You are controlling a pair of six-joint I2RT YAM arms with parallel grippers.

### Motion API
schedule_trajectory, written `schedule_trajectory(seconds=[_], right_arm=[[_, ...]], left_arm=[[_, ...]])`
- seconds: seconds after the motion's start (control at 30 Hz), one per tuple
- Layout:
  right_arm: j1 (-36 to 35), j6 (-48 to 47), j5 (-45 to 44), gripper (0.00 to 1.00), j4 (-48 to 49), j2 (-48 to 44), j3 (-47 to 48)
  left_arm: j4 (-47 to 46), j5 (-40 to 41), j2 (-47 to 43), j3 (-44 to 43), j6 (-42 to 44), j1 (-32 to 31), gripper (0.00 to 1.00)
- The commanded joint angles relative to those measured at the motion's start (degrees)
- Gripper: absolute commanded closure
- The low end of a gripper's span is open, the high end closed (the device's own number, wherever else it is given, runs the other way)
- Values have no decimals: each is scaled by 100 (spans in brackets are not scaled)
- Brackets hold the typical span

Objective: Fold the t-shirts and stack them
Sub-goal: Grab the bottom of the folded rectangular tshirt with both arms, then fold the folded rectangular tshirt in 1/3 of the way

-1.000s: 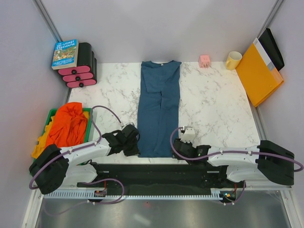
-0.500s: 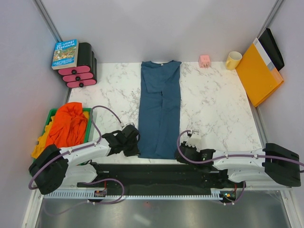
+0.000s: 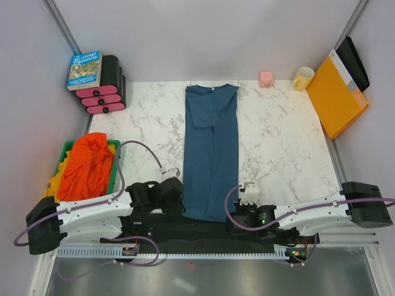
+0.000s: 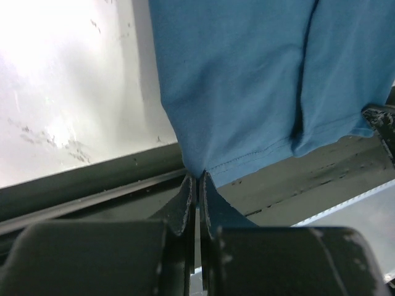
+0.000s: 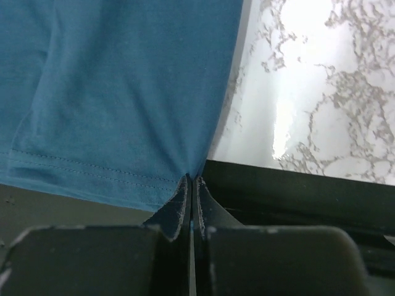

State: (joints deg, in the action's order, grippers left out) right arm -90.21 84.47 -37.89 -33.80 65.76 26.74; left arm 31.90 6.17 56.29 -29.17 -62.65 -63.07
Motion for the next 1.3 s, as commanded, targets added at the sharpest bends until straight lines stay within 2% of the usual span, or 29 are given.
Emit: schedule_trajectory(seconds=[0.0,0.3,0.5,0.7,0.9,1.03,1.27], right_arm=[[-198,509,-333,100,-619,25,200],[-128,124,-1563,100,-1664,-581,1297],[715,-1010,-1853,100,-1533,-485,1825],[1716,-2424,-1643,100,-673,-388,1914],[2911,-3794,-1100,100,399,59,2010],[3693,-4359,-764,100,1067,656,2220],[4477,-4878,-290,100,1657,1536,2713]], left_arm=[[404,525,-5,-212,-739,-442,98],[967,1298,224,-1450,-450,-672,98],[1169,1904,733,-2171,86,-602,98],[1178,2107,1050,-2585,552,-66,98],[951,2143,1646,-3006,1473,698,98],[634,2028,2042,-3313,1958,1147,98],[221,1817,2834,-3903,2591,1929,98]])
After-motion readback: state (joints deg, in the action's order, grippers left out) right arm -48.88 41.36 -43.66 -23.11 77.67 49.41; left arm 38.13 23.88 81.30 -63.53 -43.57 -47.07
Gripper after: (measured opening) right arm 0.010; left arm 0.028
